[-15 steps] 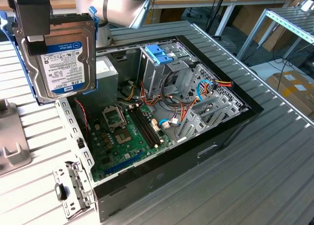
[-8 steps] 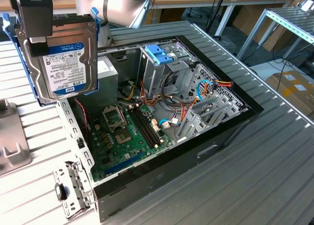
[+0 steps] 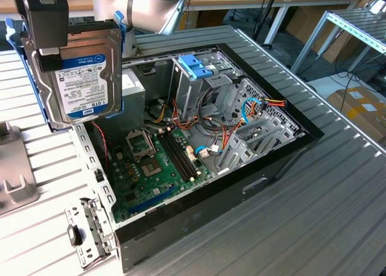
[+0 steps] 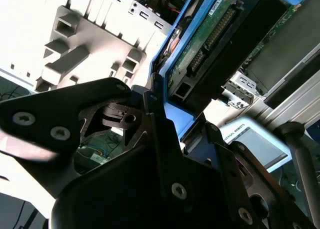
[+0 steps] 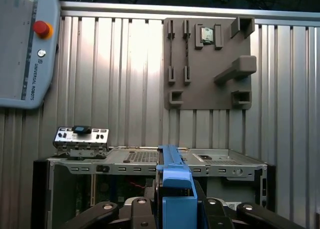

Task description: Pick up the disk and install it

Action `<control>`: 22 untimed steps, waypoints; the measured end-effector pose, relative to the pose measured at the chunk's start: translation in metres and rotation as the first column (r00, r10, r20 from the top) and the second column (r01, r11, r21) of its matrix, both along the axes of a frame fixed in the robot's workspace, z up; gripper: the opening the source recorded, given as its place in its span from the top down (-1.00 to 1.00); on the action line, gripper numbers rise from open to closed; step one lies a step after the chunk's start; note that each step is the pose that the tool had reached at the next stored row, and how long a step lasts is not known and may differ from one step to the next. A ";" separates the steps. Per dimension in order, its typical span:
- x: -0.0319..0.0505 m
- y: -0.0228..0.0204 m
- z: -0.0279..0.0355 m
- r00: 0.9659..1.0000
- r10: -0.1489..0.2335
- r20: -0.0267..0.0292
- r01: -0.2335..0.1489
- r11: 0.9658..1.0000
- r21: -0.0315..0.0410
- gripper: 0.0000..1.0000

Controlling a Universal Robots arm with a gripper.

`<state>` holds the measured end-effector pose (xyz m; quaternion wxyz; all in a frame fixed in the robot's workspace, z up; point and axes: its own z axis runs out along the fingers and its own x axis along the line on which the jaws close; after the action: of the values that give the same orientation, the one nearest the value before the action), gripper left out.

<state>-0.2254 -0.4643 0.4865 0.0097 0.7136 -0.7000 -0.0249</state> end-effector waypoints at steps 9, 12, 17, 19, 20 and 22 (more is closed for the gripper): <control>0.0016 -0.0036 -0.0004 1.000 0.000 0.000 0.000 1.000 0.000 0.26; 0.0021 -0.0045 -0.0005 1.000 0.000 0.000 0.000 1.000 0.000 0.26; 0.0032 -0.0067 -0.0008 1.000 0.000 0.000 0.000 1.000 0.000 0.26; 0.0035 -0.0074 -0.0010 1.000 0.000 0.000 0.000 1.000 0.000 0.26; 0.0037 -0.0077 -0.0010 1.000 0.000 0.000 0.000 1.000 0.000 0.26; 0.0041 -0.0085 -0.0011 1.000 0.000 0.000 0.000 1.000 0.000 0.26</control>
<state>-0.2213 -0.4728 0.4854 0.0097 0.7136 -0.7000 -0.0249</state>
